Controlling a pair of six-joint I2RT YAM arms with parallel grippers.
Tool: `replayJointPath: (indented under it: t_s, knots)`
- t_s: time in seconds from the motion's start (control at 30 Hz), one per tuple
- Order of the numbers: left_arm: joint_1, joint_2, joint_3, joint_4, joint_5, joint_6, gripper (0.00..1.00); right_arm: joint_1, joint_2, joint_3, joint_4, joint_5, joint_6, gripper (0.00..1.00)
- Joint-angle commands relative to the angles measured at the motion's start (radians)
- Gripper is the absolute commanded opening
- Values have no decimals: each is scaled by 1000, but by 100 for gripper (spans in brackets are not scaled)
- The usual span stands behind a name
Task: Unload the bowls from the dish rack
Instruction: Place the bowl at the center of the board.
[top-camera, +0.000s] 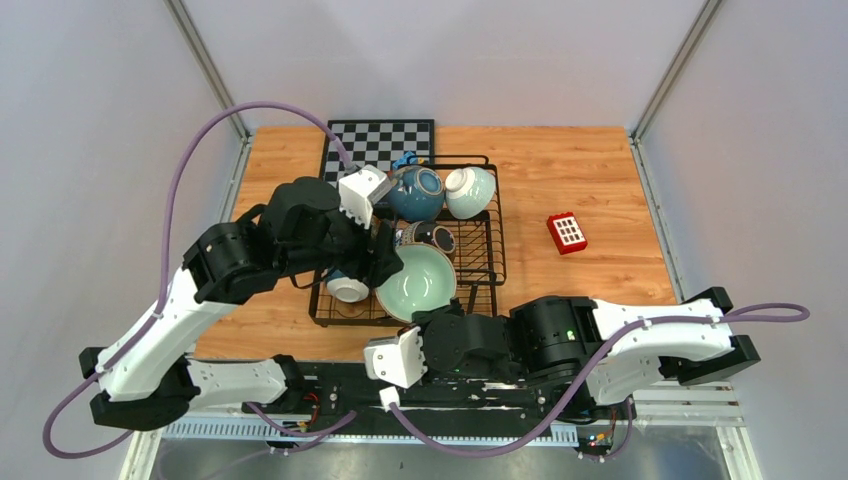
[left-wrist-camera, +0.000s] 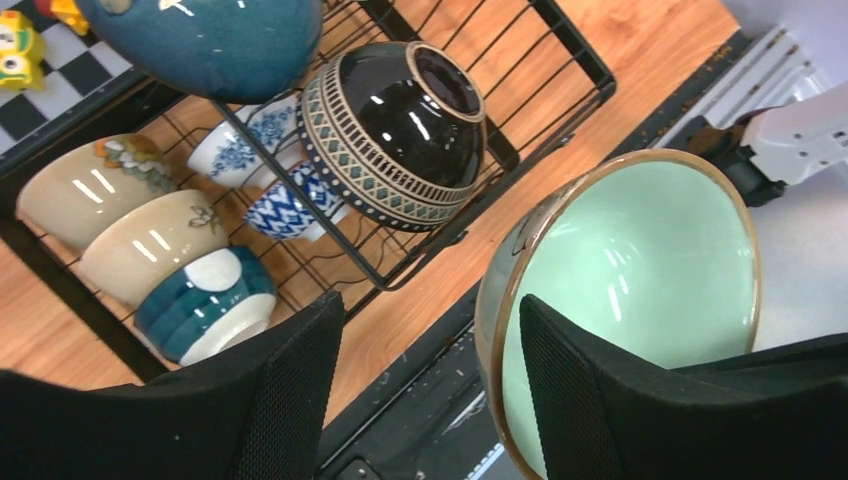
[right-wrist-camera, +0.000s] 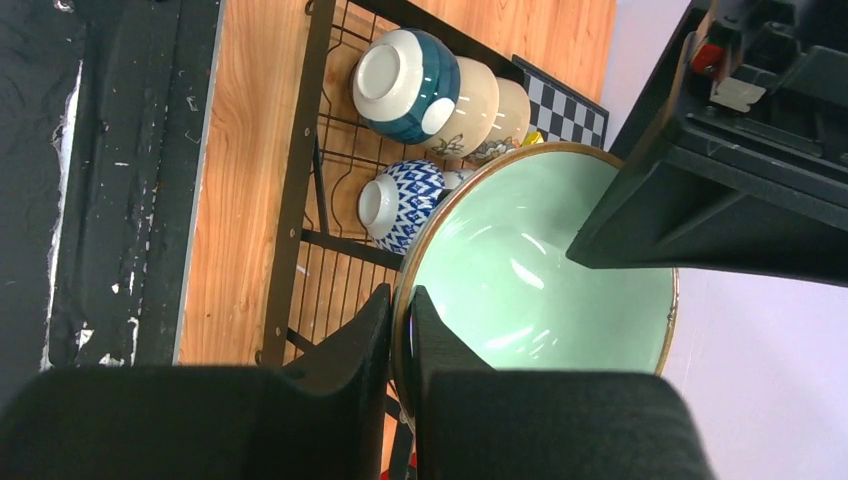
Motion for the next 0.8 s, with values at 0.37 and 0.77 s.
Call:
replayJointPath:
  t_s: [0.37, 0.77]
  knots:
    - [-14, 7, 61, -91, -48, -19, 37, -8, 2, 48, 22, 16, -8, 0]
    - [-21, 21, 54, -135, -39, -24, 35, -8, 39, 68, 29, 31, -24, 0]
